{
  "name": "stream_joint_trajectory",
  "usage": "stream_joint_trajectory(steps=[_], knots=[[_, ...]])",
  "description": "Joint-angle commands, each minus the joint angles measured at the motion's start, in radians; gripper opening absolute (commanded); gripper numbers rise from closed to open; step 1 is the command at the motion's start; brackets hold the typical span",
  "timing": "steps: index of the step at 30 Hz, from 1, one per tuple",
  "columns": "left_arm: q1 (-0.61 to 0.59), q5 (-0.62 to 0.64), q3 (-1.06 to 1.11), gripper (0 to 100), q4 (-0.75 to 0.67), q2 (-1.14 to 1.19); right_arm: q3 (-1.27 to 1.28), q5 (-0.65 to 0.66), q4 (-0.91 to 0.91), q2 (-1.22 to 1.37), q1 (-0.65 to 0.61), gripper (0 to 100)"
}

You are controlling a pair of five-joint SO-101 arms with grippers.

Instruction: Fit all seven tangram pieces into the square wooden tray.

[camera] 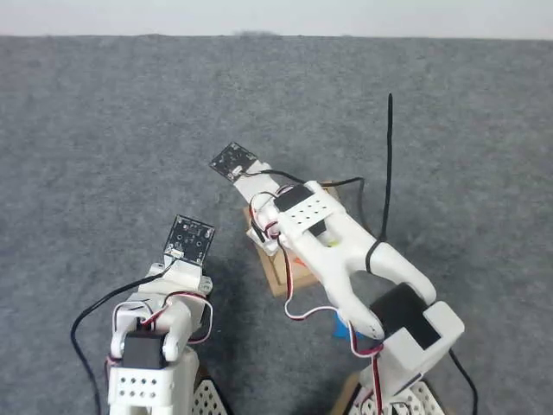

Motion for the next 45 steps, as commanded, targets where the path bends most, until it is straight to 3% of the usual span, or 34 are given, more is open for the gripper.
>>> stream_joint_trajectory(steps=[1, 11, 23, 45], knots=[[-0.006, -0.006, -0.010, 2, 0.003, -0.017, 0.000, -0.009, -0.027, -0.070, -0.035, 8.0], [-0.006, -0.006, -0.010, 2, 0.003, -0.017, 0.020, -0.028, -0.030, -0.012, 0.022, 8.0], [-0.006, -0.006, -0.010, 2, 0.003, -0.017, 0.166, -0.074, -0.027, -0.139, 0.041, 8.0], [-0.006, -0.006, -0.010, 2, 0.003, -0.017, 0.256, -0.021, -0.025, -0.156, 0.259, 7.9]])
